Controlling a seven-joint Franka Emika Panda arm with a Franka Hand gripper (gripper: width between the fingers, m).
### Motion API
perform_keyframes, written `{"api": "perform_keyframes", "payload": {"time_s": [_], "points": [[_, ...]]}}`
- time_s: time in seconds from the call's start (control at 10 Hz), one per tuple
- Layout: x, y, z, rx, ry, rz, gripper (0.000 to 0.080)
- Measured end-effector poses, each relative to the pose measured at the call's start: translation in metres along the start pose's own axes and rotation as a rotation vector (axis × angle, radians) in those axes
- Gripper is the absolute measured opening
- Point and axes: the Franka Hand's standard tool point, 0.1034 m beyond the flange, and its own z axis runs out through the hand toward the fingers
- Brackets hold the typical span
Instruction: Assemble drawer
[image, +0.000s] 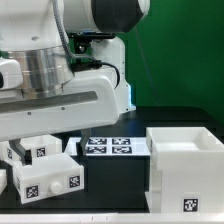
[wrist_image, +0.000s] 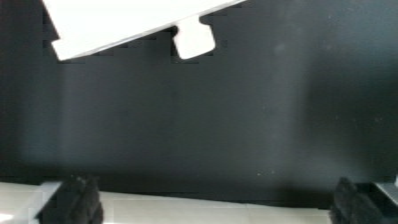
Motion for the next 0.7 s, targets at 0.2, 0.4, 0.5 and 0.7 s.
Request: {"api": "perform_keyframes", "payload": {"time_s": [0.2, 0.4, 0.5, 0.7], "points": [[0.004, 0.008, 0.008, 0.005, -0.081, 0.011, 0.0649], [0.008, 0.004, 0.010, 0.004, -0.258, 0.058, 0.0649], [-0.001, -0.001, 0.012, 0.025, -0.343, 0.056, 0.0649], [-0.005, -0.005, 0.017, 0.052, -0.483, 0.049, 0.0649]]}}
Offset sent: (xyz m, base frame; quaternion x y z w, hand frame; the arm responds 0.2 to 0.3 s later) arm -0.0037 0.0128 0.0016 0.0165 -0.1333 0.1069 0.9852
